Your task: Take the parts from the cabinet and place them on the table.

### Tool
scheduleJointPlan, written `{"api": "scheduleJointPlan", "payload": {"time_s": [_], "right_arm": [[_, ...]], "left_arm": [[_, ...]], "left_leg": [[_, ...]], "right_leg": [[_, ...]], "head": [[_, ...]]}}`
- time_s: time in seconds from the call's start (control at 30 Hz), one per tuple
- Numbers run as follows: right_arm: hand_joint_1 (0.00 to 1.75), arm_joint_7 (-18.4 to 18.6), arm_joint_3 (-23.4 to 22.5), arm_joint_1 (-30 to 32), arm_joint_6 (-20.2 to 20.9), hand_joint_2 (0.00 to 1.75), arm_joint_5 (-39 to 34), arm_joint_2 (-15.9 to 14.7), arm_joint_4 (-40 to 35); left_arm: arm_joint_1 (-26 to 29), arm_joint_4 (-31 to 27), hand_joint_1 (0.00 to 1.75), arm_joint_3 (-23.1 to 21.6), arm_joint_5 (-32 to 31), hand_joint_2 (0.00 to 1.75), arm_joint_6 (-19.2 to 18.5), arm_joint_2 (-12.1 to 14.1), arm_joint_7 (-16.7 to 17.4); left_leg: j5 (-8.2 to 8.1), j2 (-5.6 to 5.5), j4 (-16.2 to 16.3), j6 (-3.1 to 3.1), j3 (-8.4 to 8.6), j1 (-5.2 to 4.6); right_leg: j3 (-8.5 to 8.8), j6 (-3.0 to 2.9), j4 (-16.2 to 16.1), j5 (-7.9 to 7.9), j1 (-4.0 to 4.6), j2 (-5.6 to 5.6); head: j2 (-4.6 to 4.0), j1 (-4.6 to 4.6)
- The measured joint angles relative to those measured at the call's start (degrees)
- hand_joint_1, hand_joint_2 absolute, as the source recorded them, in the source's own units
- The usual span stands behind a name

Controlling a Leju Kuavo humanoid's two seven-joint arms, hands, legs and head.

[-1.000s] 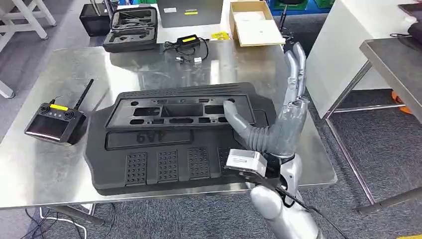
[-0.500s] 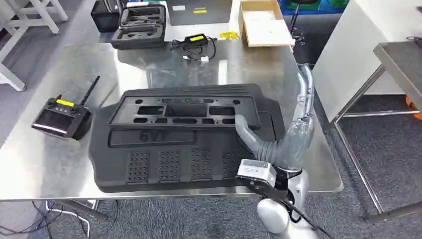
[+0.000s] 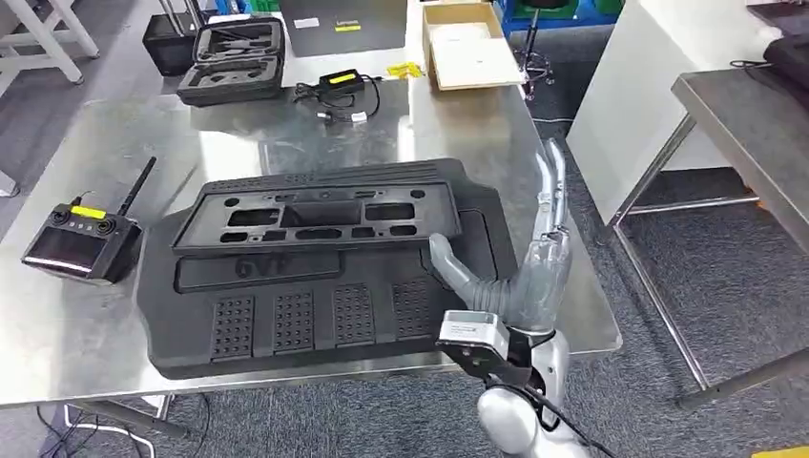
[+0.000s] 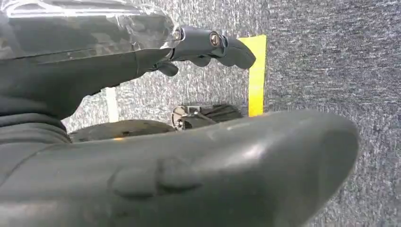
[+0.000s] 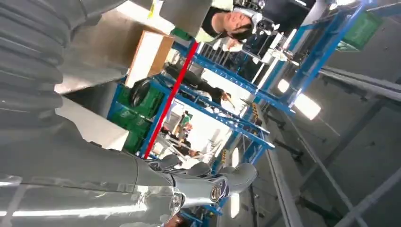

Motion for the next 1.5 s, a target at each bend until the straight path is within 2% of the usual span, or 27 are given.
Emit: {"api": "scheduleJointPlan", "payload": {"time_s": [0.07,0.1,0.13,0.17,0.23,0.3,0.37,0.43,0.5,0.57,0.63,0.7,0.77,0.8,0.83,0.87,0.93,0.97,1.0,1.1,1.17,1.2,1.27,1.33,1.37,1.4,1.5], "right_arm": [[0.0,-1.15,-0.28,0.44,0.0,1.75,-0.78,0.39,0.02],[0.0,-1.73,-0.55,0.69,0.0,1.75,-1.0,0.57,0.0],[0.0,-2.3,-0.83,0.95,0.0,1.75,-1.22,0.63,0.02],[0.0,-2.67,-1.03,1.01,0.0,1.75,-1.4,0.74,0.02],[0.0,-3.3,-1.46,1.36,-0.02,1.75,-1.7,0.9,0.02],[0.0,-3.86,-1.84,2.24,-0.02,1.75,-1.88,1.05,0.0],[0.0,-4.85,-2.14,2.77,-0.02,1.75,-2.36,1.29,0.0],[0.0,-5.95,-2.69,3.4,-0.02,1.75,-3.12,1.88,-0.02],[0.0,-6.69,-3.12,4.06,-0.02,1.75,-3.82,2.38,-0.02],[0.0,-7.34,-3.76,5.22,-0.02,1.75,-4.87,3.15,-0.04],[0.0,-7.49,-4.19,5.82,-0.02,1.75,-5.15,3.8,-0.04],[0.0,-7.58,-4.5,5.95,-0.04,1.75,-5.37,4.44,-0.04],[0.0,-7.6,-4.63,6.36,-0.04,1.75,-5.62,4.77,-0.02],[0.0,-7.6,-4.7,6.69,-0.04,1.75,-6.05,4.9,0.0],[0.0,-7.6,-4.7,6.91,-0.04,1.75,-6.27,4.98,0.07],[0.0,-7.58,-4.7,7.1,-0.04,1.75,-6.49,5.03,0.11],[0.0,-7.28,-4.7,7.6,-0.04,1.75,-6.71,5.27,0.28],[0.0,-7.23,-4.7,7.68,-0.04,1.75,-6.86,5.31,0.31],[0.0,-7.21,-4.7,7.73,-0.04,1.75,-7.14,5.49,0.42],[0.0,-7.17,-4.7,7.81,-0.04,1.75,-7.69,5.66,0.66],[0.0,-7.06,-4.7,7.94,-0.04,1.75,-7.78,5.66,0.77],[0.0,-6.84,-4.7,7.97,-0.04,1.75,-7.84,5.66,0.9],[0.0,-6.62,-4.7,8.02,-0.04,1.75,-8.0,5.66,1.16],[0.0,-6.27,-4.7,8.2,-0.04,1.75,-8.17,5.64,1.42],[0.0,-5.99,-4.7,8.34,-0.04,1.75,-8.28,5.66,1.53],[0.0,-5.83,-4.7,8.41,-0.04,1.75,-8.39,5.66,1.68],[0.0,-5.73,-4.7,8.38,-0.04,1.75,-8.41,5.66,2.03]], "left_arm": [[0.19,0.0,0.0,0.0,0.48,0.0,0.15,0.0,-0.24],[0.28,0.0,0.0,0.0,0.57,0.0,0.15,-0.07,-0.42],[0.23,0.02,0.0,0.02,0.66,0.0,0.26,-0.07,-0.55],[0.24,0.07,0.0,0.02,0.79,0.0,0.37,-0.09,-0.61],[0.36,0.11,0.0,0.02,1.2,0.0,0.61,-0.15,-0.63],[0.43,0.11,0.0,0.02,1.53,0.0,0.85,-0.24,-0.7],[0.51,0.11,0.0,0.02,1.84,0.0,0.96,-0.26,-0.79],[0.5,0.13,0.0,0.02,2.27,0.0,1.11,-0.31,-1.07],[0.48,0.15,0.0,0.02,2.51,0.0,1.2,-0.37,-1.31],[0.56,0.15,0.0,0.02,2.95,0.0,1.29,-0.46,-1.49],[0.56,0.24,0.0,0.02,3.1,0.0,1.35,-0.52,-1.53],[0.54,0.24,0.0,0.02,3.26,0.0,1.38,-0.52,-1.55],[0.57,0.28,0.0,0.02,3.45,0.0,1.38,-0.52,-1.57],[0.6,0.31,0.0,0.02,3.36,0.0,1.38,-0.52,-1.55],[0.62,0.31,0.0,0.02,3.19,0.0,1.38,-0.52,-1.49],[0.61,0.31,0.0,0.04,3.06,0.0,1.38,-0.52,-1.31],[0.55,0.31,0.0,0.09,3.1,0.0,1.88,-0.52,-0.79],[0.52,0.31,0.0,0.11,3.21,0.0,2.03,-0.52,-0.74],[0.5,0.31,0.0,0.11,3.45,0.0,2.25,-0.52,-0.72],[0.67,0.31,0.0,0.11,3.74,0.0,2.56,-0.52,-0.72],[0.61,0.31,0.0,0.11,4.04,0.0,2.6,-0.61,-0.74],[0.53,0.31,0.0,0.11,4.13,0.0,2.69,-0.61,-0.74],[0.62,0.31,0.0,0.11,4.17,0.0,2.73,-0.61,-0.76],[0.67,0.31,0.0,0.11,4.32,0.0,2.73,-0.61,-0.76],[0.68,0.31,0.0,0.11,4.59,0.0,2.75,-0.61,-0.76],[0.74,0.31,0.0,0.11,4.68,0.0,2.8,-0.61,-0.76],[0.86,0.28,0.0,0.11,4.81,0.0,2.88,-0.61,-0.77]], "left_leg": [[0.22,0.0,-0.45,0.21,-0.13,-0.13],[0.99,0.06,-1.38,0.59,-0.15,0.49],[1.52,0.49,-1.75,0.7,-0.26,0.63],[1.88,0.43,-1.84,1.2,-0.61,0.63],[2.43,0.65,-1.72,1.47,-1.62,0.6],[2.82,0.77,-1.48,1.44,-2.35,0.57],[2.94,0.8,-1.13,1.36,-2.86,0.61],[2.88,0.78,-0.64,1.25,-2.99,0.65],[2.86,0.7,-0.27,0.73,-3.35,0.39],[3.42,0.69,-0.27,-0.1,-3.55,0.45],[3.25,0.51,-0.23,-0.88,-3.83,0.33],[-0.82,0.5,4.06,-1.54,-5.46,0.54],[-5.34,0.51,12.13,-1.91,-8.51,0.78],[-6.71,0.51,16.2,-2.08,-9.95,0.82],[-6.66,0.51,17.34,-2.12,-10.15,0.86],[-5.63,0.51,16.49,-2.12,-9.46,0.91],[0.03,0.51,5.49,-1.92,-2.87,1.1],[1.31,0.48,1.26,-1.83,-0.5,1.14],[0.59,0.31,-1.27,-1.59,0.45,0.83],[1.16,0.26,-1.19,-0.89,-0.35,0.59],[1.92,0.45,-1.81,0.15,-0.74,1.01],[2.41,0.6,-1.86,0.61,-1.14,1.0],[3.09,0.76,-1.77,1.35,-2.29,0.83],[3.81,0.9,-1.58,1.55,-3.49,0.55],[4.09,0.9,-1.44,1.53,-3.96,0.48],[4.26,0.9,-1.29,1.5,-4.31,0.43],[4.51,0.84,-0.71,1.23,-4.79,0.41]], "right_leg": [[0.04,0.57,-0.54,0.69,-0.12,0.0],[-0.1,0.94,-0.59,0.78,0.2,0.08],[-0.12,1.1,-0.2,-0.07,-0.12,0.14],[-0.73,1.24,1.11,-1.95,-0.1,0.13],[-3.8,1.79,10.12,-8.17,-0.26,0.11],[-5.13,2.11,16.1,-10.16,-0.29,0.11],[-2.18,2.07,12.75,-7.55,-0.31,0.1],[4.54,1.75,1.79,-3.1,-0.32,0.09],[6.54,1.44,-1.94,-3.95,0.1,0.16],[5.96,1.19,-2.23,-3.59,0.17,0.25],[5.66,0.12,-2.84,-2.87,-0.24,0.12],[5.0,-0.72,-2.97,-2.3,-0.38,0.01],[4.34,-1.07,-2.93,-1.93,-0.29,-0.2],[3.89,-1.06,-2.85,-1.66,-0.28,-0.29],[3.55,-1.0,-2.75,-1.47,-0.28,-0.32],[3.27,-0.94,-2.65,-1.34,-0.3,-0.32],[2.83,-0.68,-2.27,-1.09,-0.4,-0.3],[2.74,-0.64,-2.1,-1.08,-0.39,-0.29],[2.35,-0.21,-1.8,-0.86,-0.1,-0.23],[2.22,1.04,-2.1,0.01,-0.24,-0.21],[1.97,1.57,-2.06,0.04,-0.19,-0.09],[1.52,1.82,-0.93,-1.65,-0.41,-0.04],[-1.4,2.22,6.83,-7.43,-0.45,-0.01],[-4.29,2.51,15.69,-11.37,-0.47,-0.01],[-4.02,2.5,16.62,-11.42,-0.47,-0.01],[-2.25,2.36,14.52,-10.15,-0.46,-0.01],[7.18,1.5,-0.7,-4.05,-0.43,-0.01]], "head": [[0.0,-0.02],[0.0,-0.02],[0.0,-0.09],[0.0,0.24],[0.0,1.01],[0.0,1.38],[0.0,1.9],[0.0,2.34],[0.0,2.53],[0.0,2.45],[0.0,2.36],[0.0,1.53],[0.0,0.79],[0.0,0.65],[0.0,0.59],[0.0,0.48],[0.0,0.24],[0.0,0.17],[0.0,-0.02],[0.0,0.04],[0.0,0.09],[0.0,0.04],[0.0,1.11],[0.0,1.55],[0.0,1.75],[0.0,1.9],[0.0,2.58]]}}
